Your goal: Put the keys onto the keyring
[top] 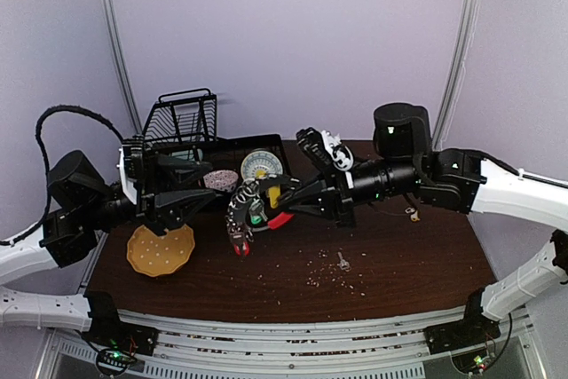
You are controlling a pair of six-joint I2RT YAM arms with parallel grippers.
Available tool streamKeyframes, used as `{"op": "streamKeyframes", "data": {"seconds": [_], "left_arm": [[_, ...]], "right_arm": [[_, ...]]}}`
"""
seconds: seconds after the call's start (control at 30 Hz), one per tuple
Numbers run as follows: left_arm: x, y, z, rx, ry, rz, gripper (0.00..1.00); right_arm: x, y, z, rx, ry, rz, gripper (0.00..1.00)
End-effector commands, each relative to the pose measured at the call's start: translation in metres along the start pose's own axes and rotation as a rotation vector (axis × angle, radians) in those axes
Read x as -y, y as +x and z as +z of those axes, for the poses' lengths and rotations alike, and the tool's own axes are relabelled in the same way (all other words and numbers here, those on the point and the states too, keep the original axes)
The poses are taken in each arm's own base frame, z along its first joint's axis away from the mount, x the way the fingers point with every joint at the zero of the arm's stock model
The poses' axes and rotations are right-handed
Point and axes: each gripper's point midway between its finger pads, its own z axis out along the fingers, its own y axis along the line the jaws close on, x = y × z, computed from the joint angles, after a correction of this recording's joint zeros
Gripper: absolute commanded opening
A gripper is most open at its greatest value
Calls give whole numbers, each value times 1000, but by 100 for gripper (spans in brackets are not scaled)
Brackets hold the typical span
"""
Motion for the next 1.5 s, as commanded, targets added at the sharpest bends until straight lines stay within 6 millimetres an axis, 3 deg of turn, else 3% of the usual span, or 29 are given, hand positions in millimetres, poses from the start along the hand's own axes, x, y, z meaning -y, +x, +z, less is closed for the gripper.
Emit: {"op": "streamKeyframes", "data": {"seconds": [0.0,0.13,0.37,0.47,0.6,0.77,1.03,1.1,1.33,1.47], "left_arm": [[4,14,7,-54,47,50,45],[20,19,11,-32,148,15,46],[23,19,13,-12,169,-7,49],[24,20,13,-28,172,0,48],[4,14,8,-31,37,56,47],[-38,16,-3,-61,-222,103,51],[-36,38,9,-149,-183,90,66],[-34,40,11,-155,-172,87,63],[-32,43,13,-165,-160,79,41],[-32,44,14,-179,-160,88,35]], "right_arm": [[1,-20,-15,54,45,-46,0],[1,-19,-15,62,47,-52,0],[6,-17,-9,58,54,-45,0],[17,-19,-9,59,116,-33,0],[44,-25,-13,80,266,30,0],[47,-32,-8,118,271,103,0],[34,-27,12,92,223,104,0],[32,-26,15,90,209,104,0],[30,-24,20,81,198,102,0],[30,-25,20,80,198,98,0]]}}
